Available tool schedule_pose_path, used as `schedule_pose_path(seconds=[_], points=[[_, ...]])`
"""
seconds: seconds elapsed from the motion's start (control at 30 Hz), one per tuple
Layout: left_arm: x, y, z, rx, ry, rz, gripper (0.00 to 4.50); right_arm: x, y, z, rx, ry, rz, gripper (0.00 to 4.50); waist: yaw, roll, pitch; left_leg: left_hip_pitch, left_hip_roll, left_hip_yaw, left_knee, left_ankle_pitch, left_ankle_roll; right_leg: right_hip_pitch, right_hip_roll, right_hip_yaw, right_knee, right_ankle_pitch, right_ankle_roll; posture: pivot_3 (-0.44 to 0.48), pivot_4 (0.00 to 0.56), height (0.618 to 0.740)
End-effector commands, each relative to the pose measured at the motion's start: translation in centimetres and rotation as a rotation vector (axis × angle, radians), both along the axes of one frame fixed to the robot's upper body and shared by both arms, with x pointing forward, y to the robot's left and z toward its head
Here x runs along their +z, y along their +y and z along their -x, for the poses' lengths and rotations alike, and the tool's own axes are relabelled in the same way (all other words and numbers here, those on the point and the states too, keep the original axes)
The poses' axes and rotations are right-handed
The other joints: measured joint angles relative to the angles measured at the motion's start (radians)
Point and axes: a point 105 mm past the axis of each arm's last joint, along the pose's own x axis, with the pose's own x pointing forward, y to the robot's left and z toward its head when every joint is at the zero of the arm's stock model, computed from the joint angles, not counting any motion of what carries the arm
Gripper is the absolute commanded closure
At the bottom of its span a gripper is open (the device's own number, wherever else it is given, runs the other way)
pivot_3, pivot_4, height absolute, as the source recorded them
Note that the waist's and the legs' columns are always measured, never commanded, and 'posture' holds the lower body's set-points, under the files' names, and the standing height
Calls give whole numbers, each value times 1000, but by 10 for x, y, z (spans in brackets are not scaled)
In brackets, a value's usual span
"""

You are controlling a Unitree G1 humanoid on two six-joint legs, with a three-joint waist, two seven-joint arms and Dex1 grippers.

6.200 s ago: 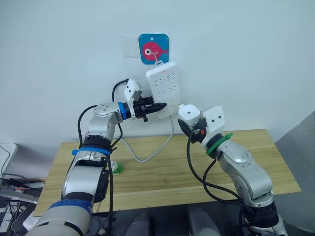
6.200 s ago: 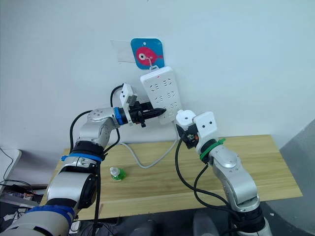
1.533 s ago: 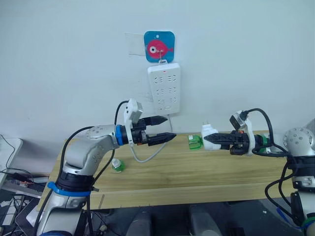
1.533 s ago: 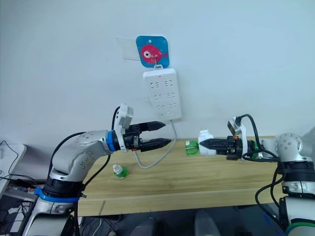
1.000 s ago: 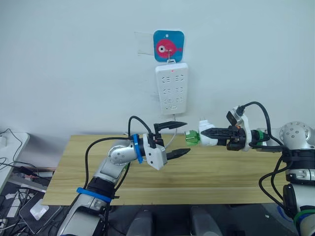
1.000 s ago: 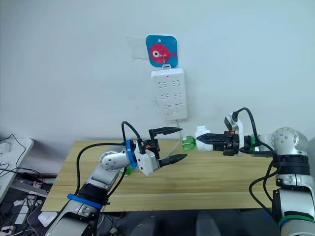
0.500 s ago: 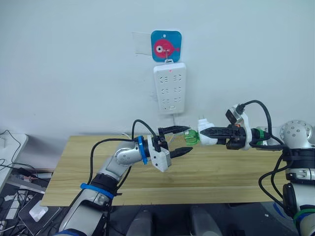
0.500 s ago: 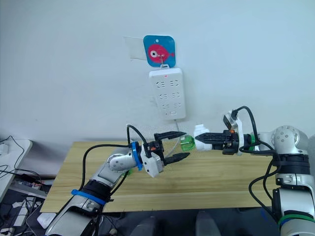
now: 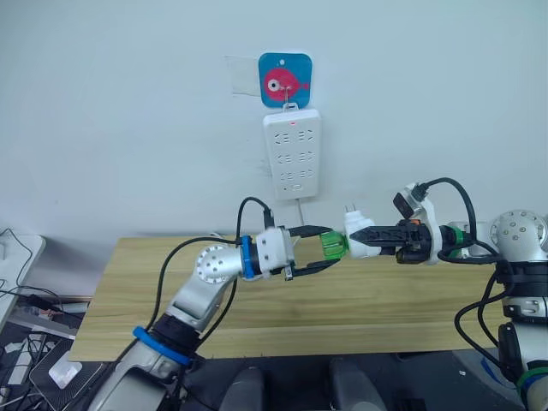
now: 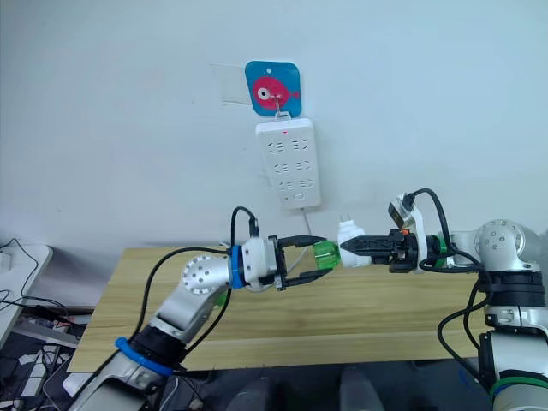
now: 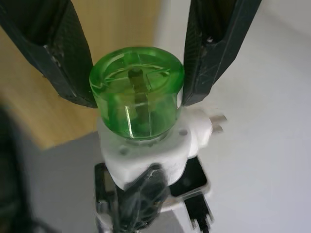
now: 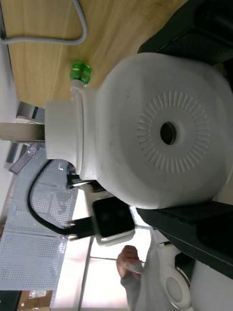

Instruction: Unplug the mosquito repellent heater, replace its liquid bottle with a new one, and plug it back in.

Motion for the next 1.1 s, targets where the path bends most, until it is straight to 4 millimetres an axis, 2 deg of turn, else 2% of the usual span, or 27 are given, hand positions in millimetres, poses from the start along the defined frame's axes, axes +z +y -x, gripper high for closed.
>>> schedule_pose_path(seconds=[0.03, 0.17, 0.2, 0.3, 0.43, 0.53, 0.6, 0.7, 0.83, 0.93, 0.97, 1.0, 1.1], points=[[24, 5, 10, -108, 554, 135, 2233, 5, -6, 4, 11, -46, 33, 1522, -3, 0, 0, 0, 0, -1, 0, 0, 0, 1, 1, 0, 0, 0, 0, -87, 141, 740], [17, 17, 4, -171, 945, 218, 2233, 2, -4, 7, 30, -49, 38, 1522, -9, 0, 0, 1, 1, -2, 1, 0, 0, 2, 4, 0, 0, 0, 1, -89, 142, 740], [16, 19, 0, -169, 1001, 248, 2233, 2, -3, 7, 30, -45, 36, 1522, -12, 0, 0, 2, 1, -2, 1, 0, 0, 2, 5, 0, 0, 0, 1, -89, 142, 740], [13, 16, -1, -171, 1019, 226, 2233, 0, -2, 8, 36, -43, 37, 1522, -15, -1, 0, 2, 2, -2, 1, 0, 0, 2, 5, 0, 0, 0, 0, -92, 143, 740], [24, 16, -1, -188, 992, 252, 938, 2, -3, 6, 16, -33, 14, 1522, -15, -1, 0, 2, 2, -1, 1, 0, -1, 1, 5, 1, 0, 0, 0, -92, 143, 740], [20, 24, -5, -125, 960, 223, 34, 2, -5, 7, 10, -26, 12, 1522, -15, 0, 0, 2, 2, 0, 1, 0, -1, 1, 5, 2, 0, 0, 0, -92, 148, 740], [19, 32, -9, -80, 918, 202, 34, 2, -6, 6, 0, -23, 10, 1522, -15, -1, 0, 2, 2, 0, 1, 0, -1, 1, 5, 3, 0, 0, 0, -92, 148, 740], [30, 48, -13, -7, 683, 100, 34, 2, -9, -2, -42, -24, 3, 1522, -18, -1, 1, 2, 2, 1, 0, 0, -1, 1, 5, 3, 0, 0, 0, -83, 151, 740], [41, 49, -6, 42, 291, -34, 34, 3, -12, -10, -84, -14, -21, 1522, -14, -1, 1, 2, 1, 2, -1, 0, -1, 1, 4, 4, -1, 0, -1, -69, 153, 740], [30, 43, 17, -23, -123, -173, 34, 5, -11, -12, -92, -7, -31, 1522, -11, 0, 1, 2, 1, 4, -1, 0, -1, 1, 3, 5, -3, 0, -1, -65, 156, 740], [25, 42, 22, -46, -206, -208, 34, 5, -11, -13, -93, -6, -32, 1522, -9, 0, 1, 2, 1, 5, -2, 0, -1, 1, 2, 6, -5, 0, -1, -66, 158, 740], [20, 42, 24, -51, -311, -236, 34, 5, -11, -13, -93, -4, -33, 1522, -5, 0, 1, 2, 1, 5, -2, 0, -2, 1, 2, 6, -5, 0, -1, -66, 158, 740], [18, 42, 11, 57, -664, -249, 34, 6, -10, -11, -84, 4, -41, 1522, 13, 0, 2, 1, 1, 4, -3, 0, -1, 0, 0, 4, -6, 1, -2, -60, 158, 740]])
